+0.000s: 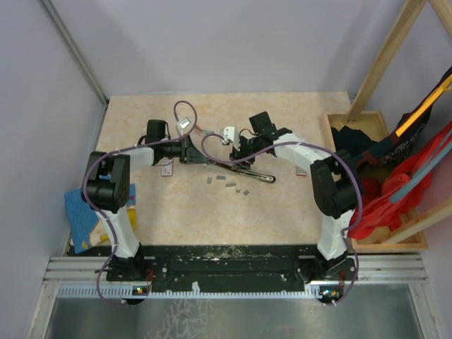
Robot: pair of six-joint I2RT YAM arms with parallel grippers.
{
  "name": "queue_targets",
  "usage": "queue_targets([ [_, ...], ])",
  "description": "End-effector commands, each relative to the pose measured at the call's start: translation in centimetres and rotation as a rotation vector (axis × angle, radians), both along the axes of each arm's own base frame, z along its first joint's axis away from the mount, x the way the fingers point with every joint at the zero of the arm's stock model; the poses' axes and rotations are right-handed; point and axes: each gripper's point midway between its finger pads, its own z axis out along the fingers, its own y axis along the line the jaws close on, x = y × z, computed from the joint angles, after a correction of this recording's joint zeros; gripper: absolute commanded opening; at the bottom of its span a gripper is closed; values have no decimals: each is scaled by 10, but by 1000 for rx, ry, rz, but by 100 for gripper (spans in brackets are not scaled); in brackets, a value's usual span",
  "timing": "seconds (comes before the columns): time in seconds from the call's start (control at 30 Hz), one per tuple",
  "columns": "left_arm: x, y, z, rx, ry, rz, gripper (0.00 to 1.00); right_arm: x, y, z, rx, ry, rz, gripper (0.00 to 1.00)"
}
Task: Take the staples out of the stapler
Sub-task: Place the stapler at the center of the board.
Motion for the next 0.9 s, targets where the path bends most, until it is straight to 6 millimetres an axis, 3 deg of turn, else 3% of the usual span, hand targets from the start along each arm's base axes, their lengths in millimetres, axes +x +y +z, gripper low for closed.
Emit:
queue_targets([
  [0.0,4,2,11,-38,-26,-6,0,-5,8,20,42,-27,-14,55],
  [0.87,12,5,6,-56,-8,13,0,5,22,-20,-24,-3,-99,42],
])
